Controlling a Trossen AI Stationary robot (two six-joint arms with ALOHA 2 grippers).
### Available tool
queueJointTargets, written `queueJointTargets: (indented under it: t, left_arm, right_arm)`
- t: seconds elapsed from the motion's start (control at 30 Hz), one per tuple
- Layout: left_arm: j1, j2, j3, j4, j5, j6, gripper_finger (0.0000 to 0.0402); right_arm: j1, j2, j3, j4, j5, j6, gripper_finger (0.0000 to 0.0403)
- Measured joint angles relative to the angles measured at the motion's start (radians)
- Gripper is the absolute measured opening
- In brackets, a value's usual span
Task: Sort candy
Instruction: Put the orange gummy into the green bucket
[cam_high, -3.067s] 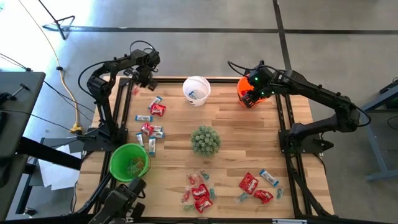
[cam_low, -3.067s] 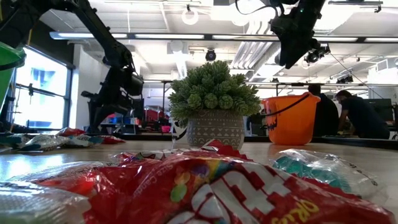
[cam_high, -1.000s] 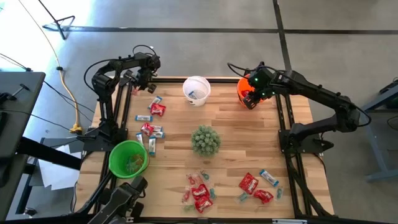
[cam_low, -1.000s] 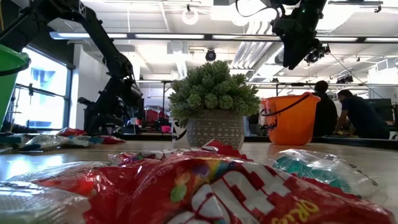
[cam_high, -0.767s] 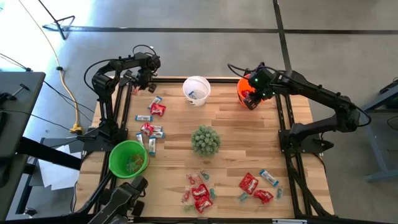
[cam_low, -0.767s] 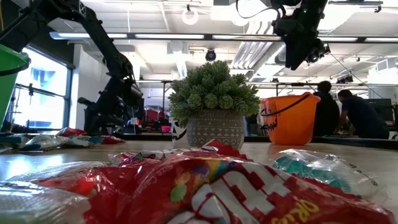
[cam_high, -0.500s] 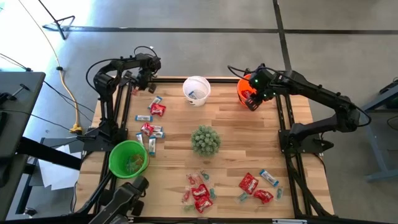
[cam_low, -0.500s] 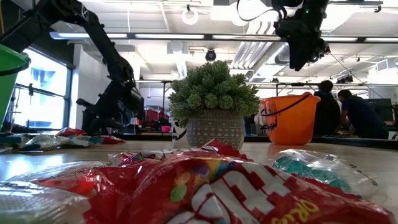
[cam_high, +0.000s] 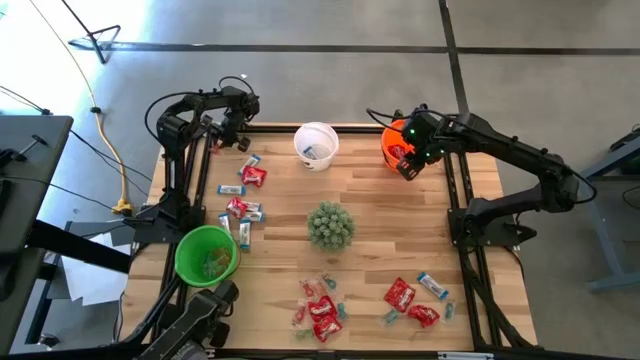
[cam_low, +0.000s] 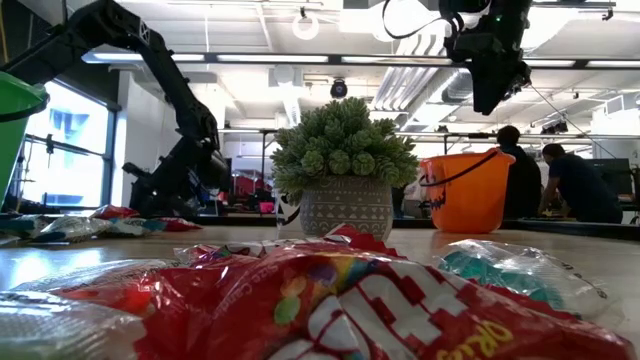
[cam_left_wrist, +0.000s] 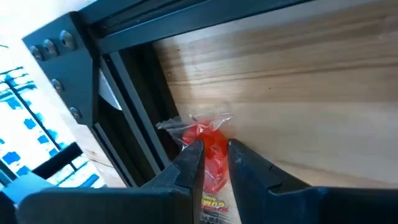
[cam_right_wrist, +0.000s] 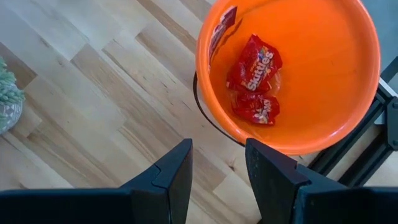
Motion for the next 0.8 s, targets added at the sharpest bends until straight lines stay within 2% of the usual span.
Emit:
queueJointTargets:
  t: [0.23,0.5,0.8]
  left_arm:
    - [0.006,0.002,-0.001,-0.011,0.006,0.035,0.0005]
    - [-0.008,0.005,0.009,-0.023,0.007,0.052,0.0001]
    - [-0.073,0.005,0.054,-0.034,0.082,0.051,0.0000]
  right_arm:
    - [0.000,0.000,0.000,-0.002,0.011,0.000,0.0144]
    - [0.000,0.000,0.000,0.003,0.011,-0.016,0.0144]
    - [0.000,0.000,0.000,0.039,0.011,-0.018,0.0144]
